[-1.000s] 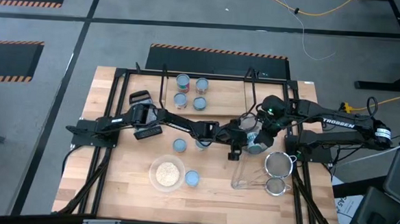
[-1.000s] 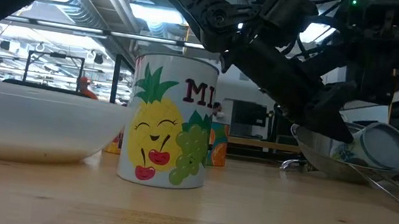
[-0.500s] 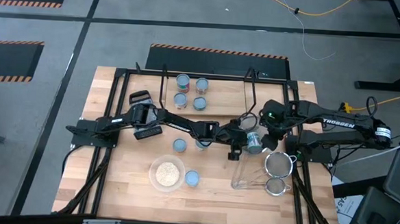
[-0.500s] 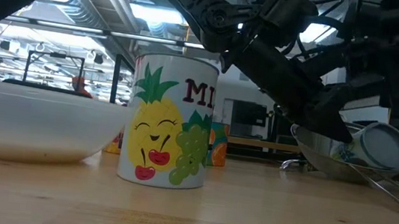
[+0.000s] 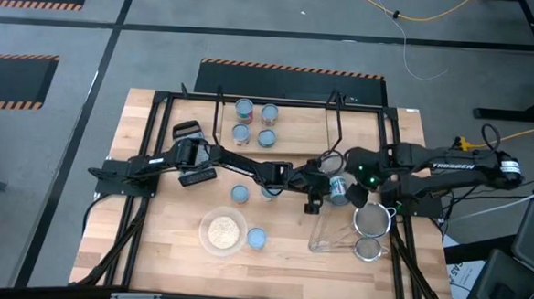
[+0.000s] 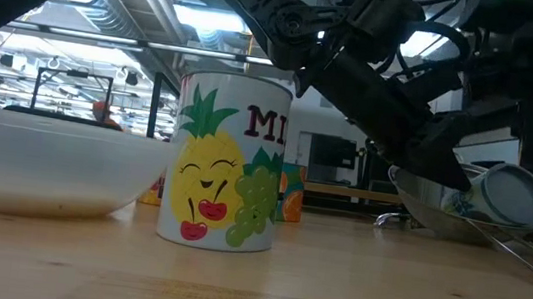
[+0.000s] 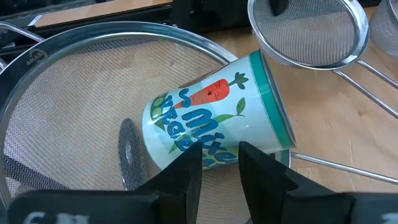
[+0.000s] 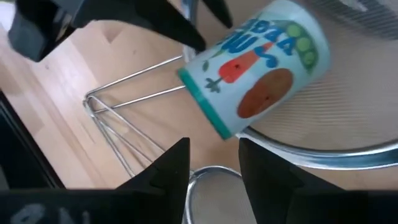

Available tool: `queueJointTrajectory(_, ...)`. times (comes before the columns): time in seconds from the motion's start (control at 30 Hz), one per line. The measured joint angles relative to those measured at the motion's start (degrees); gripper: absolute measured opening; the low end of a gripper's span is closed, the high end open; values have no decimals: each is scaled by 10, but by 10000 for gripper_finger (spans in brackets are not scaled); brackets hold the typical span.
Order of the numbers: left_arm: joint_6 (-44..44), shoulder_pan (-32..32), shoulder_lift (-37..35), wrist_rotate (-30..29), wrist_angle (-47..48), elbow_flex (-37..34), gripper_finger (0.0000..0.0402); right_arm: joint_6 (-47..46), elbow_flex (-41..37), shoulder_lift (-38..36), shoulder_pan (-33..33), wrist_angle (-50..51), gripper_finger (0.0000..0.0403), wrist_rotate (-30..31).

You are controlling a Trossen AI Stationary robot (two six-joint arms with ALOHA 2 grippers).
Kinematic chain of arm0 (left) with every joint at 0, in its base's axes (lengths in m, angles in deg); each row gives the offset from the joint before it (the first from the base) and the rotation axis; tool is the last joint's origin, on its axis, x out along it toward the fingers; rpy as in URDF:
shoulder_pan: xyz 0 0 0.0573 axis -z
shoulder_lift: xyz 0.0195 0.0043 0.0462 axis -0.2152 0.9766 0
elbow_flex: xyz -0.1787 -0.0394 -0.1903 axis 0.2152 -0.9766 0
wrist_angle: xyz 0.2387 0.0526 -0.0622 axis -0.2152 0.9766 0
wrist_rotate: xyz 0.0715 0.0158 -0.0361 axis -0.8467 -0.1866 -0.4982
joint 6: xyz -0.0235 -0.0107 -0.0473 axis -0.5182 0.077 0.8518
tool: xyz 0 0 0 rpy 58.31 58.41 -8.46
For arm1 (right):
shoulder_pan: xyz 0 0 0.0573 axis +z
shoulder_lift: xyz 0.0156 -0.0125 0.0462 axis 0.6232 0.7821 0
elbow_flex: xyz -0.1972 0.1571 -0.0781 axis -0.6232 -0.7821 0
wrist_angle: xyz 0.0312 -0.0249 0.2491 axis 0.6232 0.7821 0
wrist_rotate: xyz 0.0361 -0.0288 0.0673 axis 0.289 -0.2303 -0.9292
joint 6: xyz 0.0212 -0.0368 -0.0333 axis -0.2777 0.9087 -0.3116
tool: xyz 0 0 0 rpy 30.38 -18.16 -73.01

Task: Pick and place cans onto a shelf
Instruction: Put the white mixed vegetables can on the shelf

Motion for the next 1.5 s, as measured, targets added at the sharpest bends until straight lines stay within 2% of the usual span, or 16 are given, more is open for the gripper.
queueJointTrajectory(0.23, 0, 0, 0, 0, 0, 0, 98, -40, 0, 2, 48, -11, 142, 54)
queueJointTrajectory(0.6, 0, 0, 0, 0, 0, 0, 98, -82, -15, 37, 102, -26, 142, 77)
queueJointTrajectory(0.77, 0, 0, 0, -2, 0, -1, 98, -84, -15, 56, 113, -54, 142, 92)
queueJointTrajectory(1.23, 0, 0, 0, -2, 0, -1, 98, -98, -15, 89, 116, -53, 142, 162)
queueJointTrajectory(1.5, 0, 0, 0, -3, -1, -1, 98, -99, -15, 89, 116, -51, 97, 177)
